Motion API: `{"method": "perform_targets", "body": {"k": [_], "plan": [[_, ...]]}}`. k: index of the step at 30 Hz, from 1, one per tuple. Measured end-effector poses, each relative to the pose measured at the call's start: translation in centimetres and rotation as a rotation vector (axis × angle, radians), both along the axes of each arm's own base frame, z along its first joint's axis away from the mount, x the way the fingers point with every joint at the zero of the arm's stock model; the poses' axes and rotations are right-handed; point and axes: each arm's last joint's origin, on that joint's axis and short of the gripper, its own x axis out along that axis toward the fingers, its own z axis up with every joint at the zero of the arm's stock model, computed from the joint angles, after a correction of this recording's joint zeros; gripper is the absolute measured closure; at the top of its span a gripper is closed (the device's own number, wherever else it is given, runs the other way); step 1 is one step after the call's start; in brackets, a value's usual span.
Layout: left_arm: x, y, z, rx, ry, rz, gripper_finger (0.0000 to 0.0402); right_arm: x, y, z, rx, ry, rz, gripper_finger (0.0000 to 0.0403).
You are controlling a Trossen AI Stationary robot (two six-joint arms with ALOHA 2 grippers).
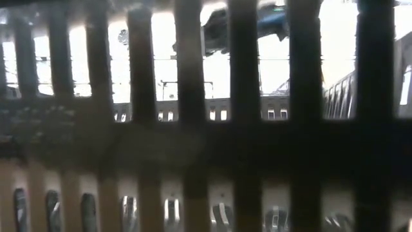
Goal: Stack baskets on shelf by color
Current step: Stack the white bin into the white bin on the shelf
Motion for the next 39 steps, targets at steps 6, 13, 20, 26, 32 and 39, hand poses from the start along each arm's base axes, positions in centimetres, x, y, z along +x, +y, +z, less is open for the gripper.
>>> {"method": "perform_targets", "body": {"k": [6,13,20,26,32,39], "plan": [[-0.8,-0.3,-0.1,0.022,0.023,0.022,0.0255,7.9,0.5,-0.6,-0.206,0.053,0.148,0.0282],[-1.8,0.5,-0.5,0.121,0.093,0.046,0.0254,14.5,2.7,-2.0,-0.436,-0.013,0.3,0.0274],[-2.0,0.7,-0.5,0.148,0.116,0.042,0.0254,17.3,4.3,-5.0,-0.655,-0.044,0.314,0.0206],[-2.1,0.8,-0.5,0.159,0.124,0.038,0.0254,17.7,4.1,-7.7,-0.73,-0.01,0.338,0.0168],[-2.1,0.8,-0.6,0.161,0.126,0.039,0.0254,17.8,3.6,-8.2,-0.736,0.01,0.341,0.0204],[-2.1,0.8,-0.5,0.162,0.123,0.039,0.0254,16.4,3.6,-7.1,-0.747,0.139,0.405,0.0311]]}}
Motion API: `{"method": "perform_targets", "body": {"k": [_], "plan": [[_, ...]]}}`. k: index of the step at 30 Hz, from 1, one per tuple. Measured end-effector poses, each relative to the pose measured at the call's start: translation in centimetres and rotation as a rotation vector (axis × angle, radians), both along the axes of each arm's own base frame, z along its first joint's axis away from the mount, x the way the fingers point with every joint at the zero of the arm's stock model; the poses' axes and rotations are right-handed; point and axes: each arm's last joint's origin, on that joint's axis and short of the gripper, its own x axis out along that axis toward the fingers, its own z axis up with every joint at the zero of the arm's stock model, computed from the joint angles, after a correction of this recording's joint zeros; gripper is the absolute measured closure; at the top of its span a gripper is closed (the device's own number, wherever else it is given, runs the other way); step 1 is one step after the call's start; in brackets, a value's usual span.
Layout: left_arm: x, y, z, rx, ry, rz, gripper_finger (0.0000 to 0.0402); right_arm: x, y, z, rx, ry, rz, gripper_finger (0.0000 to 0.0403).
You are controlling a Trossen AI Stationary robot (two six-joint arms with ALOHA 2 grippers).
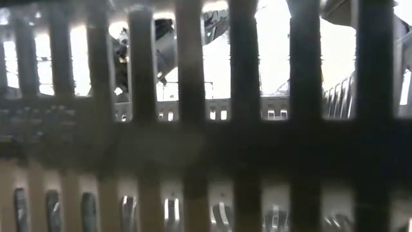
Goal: Stack baskets on shelf by color
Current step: Stack the white bin into the white bin on the shelf
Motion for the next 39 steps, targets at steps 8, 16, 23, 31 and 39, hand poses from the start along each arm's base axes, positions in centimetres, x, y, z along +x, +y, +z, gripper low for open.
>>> {"method": "perform_targets", "body": {"k": [8,16,23,31,39], "plan": [[0.0,0.0,0.0,0.006,-0.011,0.004,0.0254,-3.3,1.6,2.9,0.028,0.267,-0.112,0.0395],[0.3,0.6,0.2,0.203,-0.146,-0.014,0.0254,-7.0,2.3,5.1,0.175,0.568,-0.357,0.0399],[0.3,2.1,0.6,0.518,-0.279,-0.018,0.0254,-9.8,2.0,7.4,0.272,0.595,-0.532,0.0401],[0.2,3.4,0.8,0.646,-0.248,0.006,0.0254,-14.9,0.4,16.7,0.381,0.325,-0.692,0.0402],[0.3,3.9,0.8,0.673,-0.241,0.025,0.0254,-19.2,-4.1,24.3,0.29,-0.122,-0.967,0.0402]]}}
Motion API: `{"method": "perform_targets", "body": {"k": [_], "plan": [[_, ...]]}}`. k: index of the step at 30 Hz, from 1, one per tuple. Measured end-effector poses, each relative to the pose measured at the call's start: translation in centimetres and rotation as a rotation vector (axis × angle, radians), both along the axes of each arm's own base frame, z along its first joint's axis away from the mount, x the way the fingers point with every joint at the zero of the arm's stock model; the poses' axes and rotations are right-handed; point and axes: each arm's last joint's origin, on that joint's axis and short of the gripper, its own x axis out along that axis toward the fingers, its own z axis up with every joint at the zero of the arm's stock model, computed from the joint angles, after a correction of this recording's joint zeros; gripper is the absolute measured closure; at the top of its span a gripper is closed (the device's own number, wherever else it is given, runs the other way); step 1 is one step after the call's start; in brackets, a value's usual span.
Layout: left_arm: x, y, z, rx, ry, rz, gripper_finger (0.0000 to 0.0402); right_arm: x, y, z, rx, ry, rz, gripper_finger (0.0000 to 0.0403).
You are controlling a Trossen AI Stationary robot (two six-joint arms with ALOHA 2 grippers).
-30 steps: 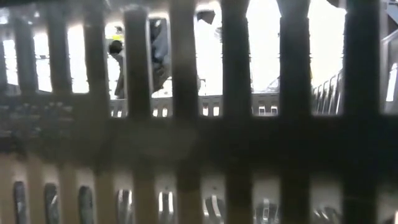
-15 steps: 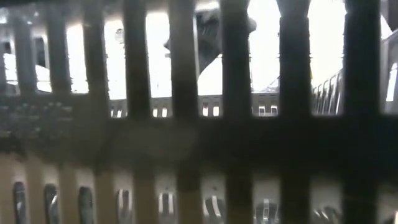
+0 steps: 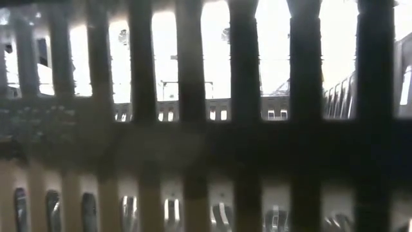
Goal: Stack baskets on shelf by color
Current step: Stack the white bin into the white bin on the shelf
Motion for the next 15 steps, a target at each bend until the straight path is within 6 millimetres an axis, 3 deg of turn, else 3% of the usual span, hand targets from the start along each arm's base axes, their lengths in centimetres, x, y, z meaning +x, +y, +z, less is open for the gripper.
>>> {"method": "perform_targets", "body": {"k": [4,9,15], "plan": [[0.0,0.0,0.0,-0.001,-0.001,0.001,0.0254,-0.8,-4.4,0.2,0.058,-0.024,-0.161,0.0402],[0.0,0.0,0.0,-0.005,-0.006,0.002,0.0254,-0.2,-9.3,-1.9,0.21,0.017,-0.233,0.0402],[0.1,0.0,0.0,-0.008,-0.008,0.003,0.0254,1.2,-11.6,-4.7,0.273,0.112,-0.176,0.0403]]}}
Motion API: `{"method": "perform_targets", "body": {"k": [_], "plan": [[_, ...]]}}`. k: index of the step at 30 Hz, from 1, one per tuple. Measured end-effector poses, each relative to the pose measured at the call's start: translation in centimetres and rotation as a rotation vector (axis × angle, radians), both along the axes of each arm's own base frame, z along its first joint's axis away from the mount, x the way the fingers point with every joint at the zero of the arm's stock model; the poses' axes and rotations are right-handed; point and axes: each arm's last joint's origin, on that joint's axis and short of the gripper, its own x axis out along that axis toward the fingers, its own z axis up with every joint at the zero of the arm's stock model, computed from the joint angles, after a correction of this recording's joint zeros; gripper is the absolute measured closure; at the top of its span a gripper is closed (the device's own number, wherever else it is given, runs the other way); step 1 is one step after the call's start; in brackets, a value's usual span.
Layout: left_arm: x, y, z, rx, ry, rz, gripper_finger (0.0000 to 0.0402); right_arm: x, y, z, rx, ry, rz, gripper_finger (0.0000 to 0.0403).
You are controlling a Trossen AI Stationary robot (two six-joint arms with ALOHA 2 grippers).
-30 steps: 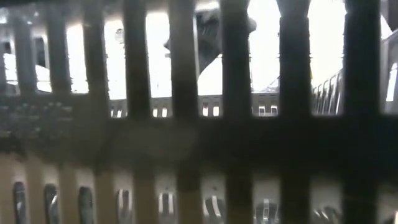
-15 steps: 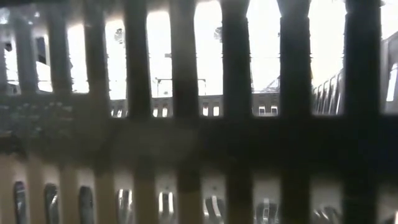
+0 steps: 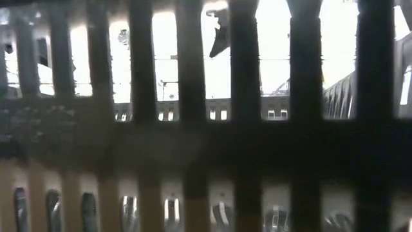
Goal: Stack baskets on shelf by color
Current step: Stack the white bin into the white bin on the shelf
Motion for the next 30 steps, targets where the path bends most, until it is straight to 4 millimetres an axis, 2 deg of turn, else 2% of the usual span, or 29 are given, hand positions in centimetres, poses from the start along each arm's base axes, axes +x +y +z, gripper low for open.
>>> {"method": "perform_targets", "body": {"k": [3,8,19,26,30], "plan": [[0.0,0.0,0.0,0.0,0.0,0.0,0.0254,0.5,-0.2,-1.4,0.036,0.06,0.02,0.0403],[0.0,0.0,0.0,0.002,0.003,-0.002,0.0254,0.8,0.3,-2.4,0.072,0.115,0.013,0.0403],[0.0,0.0,0.0,0.004,0.004,-0.003,0.0254,0.3,0.8,-2.7,0.075,0.188,0.05,0.0402],[0.0,0.0,0.0,-0.006,-0.007,0.008,0.0254,0.5,0.8,-3.1,0.068,0.177,0.056,0.0395],[0.0,0.0,0.0,-0.007,-0.009,0.008,0.0254,0.5,1.0,-3.1,0.112,0.174,0.142,0.0378]]}}
